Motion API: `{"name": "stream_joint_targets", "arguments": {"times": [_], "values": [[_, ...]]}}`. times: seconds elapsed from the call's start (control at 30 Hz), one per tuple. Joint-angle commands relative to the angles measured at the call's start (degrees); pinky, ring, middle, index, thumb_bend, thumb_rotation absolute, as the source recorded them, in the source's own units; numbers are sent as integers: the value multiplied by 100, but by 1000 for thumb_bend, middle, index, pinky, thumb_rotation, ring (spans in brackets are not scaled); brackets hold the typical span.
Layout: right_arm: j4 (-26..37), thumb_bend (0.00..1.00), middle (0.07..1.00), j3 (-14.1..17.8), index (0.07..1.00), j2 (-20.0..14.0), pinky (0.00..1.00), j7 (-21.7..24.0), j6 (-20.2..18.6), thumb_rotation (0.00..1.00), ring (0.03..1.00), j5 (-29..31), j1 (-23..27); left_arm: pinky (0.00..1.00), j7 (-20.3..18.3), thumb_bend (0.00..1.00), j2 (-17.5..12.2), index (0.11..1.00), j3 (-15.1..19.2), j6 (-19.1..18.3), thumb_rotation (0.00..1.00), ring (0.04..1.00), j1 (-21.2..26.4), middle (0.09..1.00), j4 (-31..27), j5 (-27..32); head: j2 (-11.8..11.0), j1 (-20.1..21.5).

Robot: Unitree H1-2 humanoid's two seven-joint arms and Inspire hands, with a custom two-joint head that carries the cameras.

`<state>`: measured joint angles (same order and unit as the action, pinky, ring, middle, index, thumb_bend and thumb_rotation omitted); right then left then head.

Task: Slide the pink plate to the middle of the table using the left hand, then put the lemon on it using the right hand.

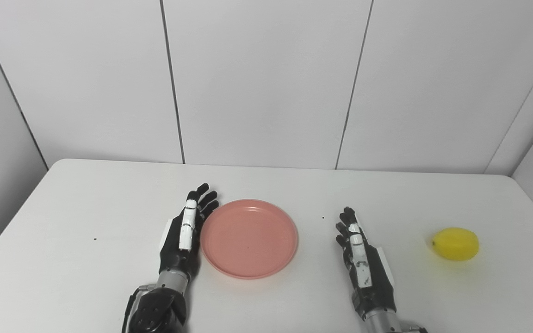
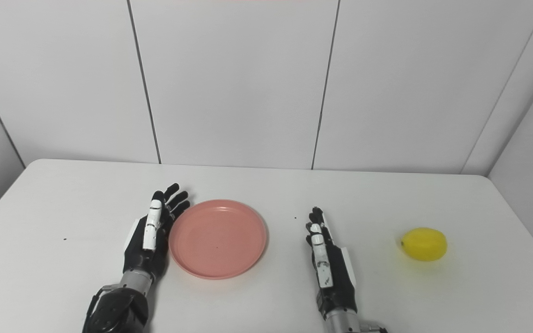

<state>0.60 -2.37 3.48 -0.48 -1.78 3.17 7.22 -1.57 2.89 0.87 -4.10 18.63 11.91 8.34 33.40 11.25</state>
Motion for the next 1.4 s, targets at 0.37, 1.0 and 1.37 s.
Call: {"name": "stream_joint_targets", "arguments": {"times": [0.37, 1.0, 1.37], "values": [[8, 660, 973, -88, 978, 71, 997, 14, 452, 1000, 974, -96, 200, 953, -91, 610, 95, 905, -271, -163, 1000, 913, -119, 900, -108, -125, -12, 126], [-68, 638, 980, -117, 982, 121, 1000, -26, 569, 1000, 978, -267, 254, 914, -365, 637, 81, 879, -546, 35, 1000, 890, -190, 882, 88, -131, 23, 336], [23, 659, 977, -30, 981, 79, 985, -79, 518, 1000, 974, -267, 323, 902, -509, 624, 99, 899, -570, 55, 1000, 898, -190, 898, 145, -103, 25, 444]]}}
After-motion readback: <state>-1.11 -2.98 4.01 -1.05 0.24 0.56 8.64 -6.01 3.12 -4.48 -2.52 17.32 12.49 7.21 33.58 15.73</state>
